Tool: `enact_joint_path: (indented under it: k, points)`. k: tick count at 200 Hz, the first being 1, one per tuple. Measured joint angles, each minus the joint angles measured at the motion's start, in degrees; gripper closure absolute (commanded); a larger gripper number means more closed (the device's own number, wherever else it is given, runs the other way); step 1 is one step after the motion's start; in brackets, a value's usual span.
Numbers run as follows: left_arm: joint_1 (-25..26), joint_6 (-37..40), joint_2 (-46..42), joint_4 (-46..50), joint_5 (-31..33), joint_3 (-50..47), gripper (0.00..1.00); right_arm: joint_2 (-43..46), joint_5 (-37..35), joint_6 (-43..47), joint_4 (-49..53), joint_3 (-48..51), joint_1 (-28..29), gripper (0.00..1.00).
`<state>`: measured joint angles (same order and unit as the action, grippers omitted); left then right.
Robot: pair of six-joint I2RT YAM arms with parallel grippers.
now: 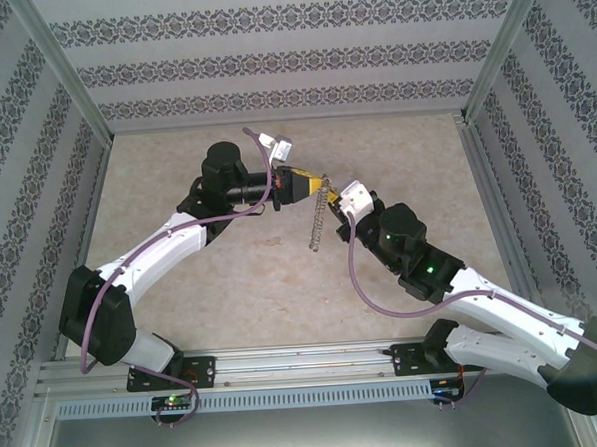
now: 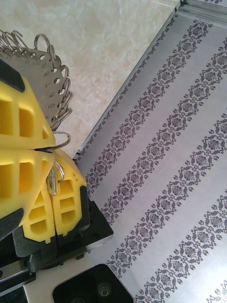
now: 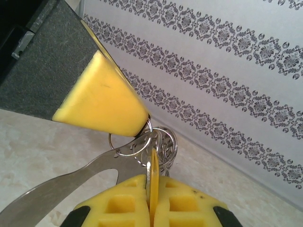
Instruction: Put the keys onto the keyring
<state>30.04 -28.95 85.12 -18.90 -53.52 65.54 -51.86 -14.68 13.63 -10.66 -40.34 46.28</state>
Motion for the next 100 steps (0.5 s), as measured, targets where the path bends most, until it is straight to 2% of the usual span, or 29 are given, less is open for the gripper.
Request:
enact_joint_path:
  k: [100]
  points:
    - [0.7,-0.02,-0.72,0.02,1.07,-0.33,1.0,2.1,1.62,-2.47,0.11,2.38,0.11,1.0]
